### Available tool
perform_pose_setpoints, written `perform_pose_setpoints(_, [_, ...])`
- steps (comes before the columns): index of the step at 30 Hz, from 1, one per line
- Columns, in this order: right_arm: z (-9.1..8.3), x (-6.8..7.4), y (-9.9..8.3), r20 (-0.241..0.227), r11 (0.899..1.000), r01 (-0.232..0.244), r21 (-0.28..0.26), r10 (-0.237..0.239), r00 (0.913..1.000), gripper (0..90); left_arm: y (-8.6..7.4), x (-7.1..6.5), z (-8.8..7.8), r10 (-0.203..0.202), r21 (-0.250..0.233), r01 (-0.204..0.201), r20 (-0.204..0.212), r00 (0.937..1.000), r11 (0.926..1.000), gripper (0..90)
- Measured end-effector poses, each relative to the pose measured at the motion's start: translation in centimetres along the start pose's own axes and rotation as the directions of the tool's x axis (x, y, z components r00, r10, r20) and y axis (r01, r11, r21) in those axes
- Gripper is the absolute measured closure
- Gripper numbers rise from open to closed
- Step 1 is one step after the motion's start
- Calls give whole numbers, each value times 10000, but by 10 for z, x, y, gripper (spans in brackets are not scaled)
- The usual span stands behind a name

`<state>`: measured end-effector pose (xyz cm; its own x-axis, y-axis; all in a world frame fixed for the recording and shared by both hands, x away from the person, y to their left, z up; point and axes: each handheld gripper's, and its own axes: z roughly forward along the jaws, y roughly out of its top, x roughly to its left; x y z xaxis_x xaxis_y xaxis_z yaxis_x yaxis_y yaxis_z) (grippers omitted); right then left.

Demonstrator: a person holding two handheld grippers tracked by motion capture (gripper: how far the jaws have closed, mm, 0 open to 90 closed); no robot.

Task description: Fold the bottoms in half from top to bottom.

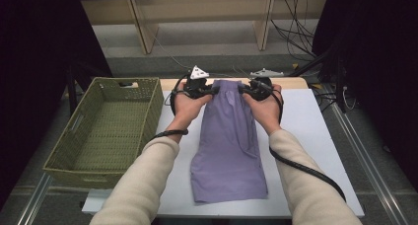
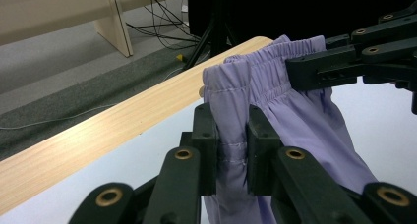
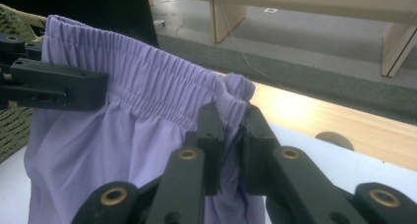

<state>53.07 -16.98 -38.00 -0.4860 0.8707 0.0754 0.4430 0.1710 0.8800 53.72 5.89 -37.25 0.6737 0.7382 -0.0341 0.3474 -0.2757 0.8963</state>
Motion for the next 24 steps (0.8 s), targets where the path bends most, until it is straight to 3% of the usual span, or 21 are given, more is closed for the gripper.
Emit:
perform_pose_setpoints(18, [-2,0,-21,-233,9997,219,110,-216,9995,815,-19,-7,-3,594,257,-606,451,9972,9978,774])
perform_pose_setpoints(24, [-10,6,-29,-329,9982,602,-33,-603,9976,814,-26,-12,-12,774,99,-782,622,9951,9969,774])
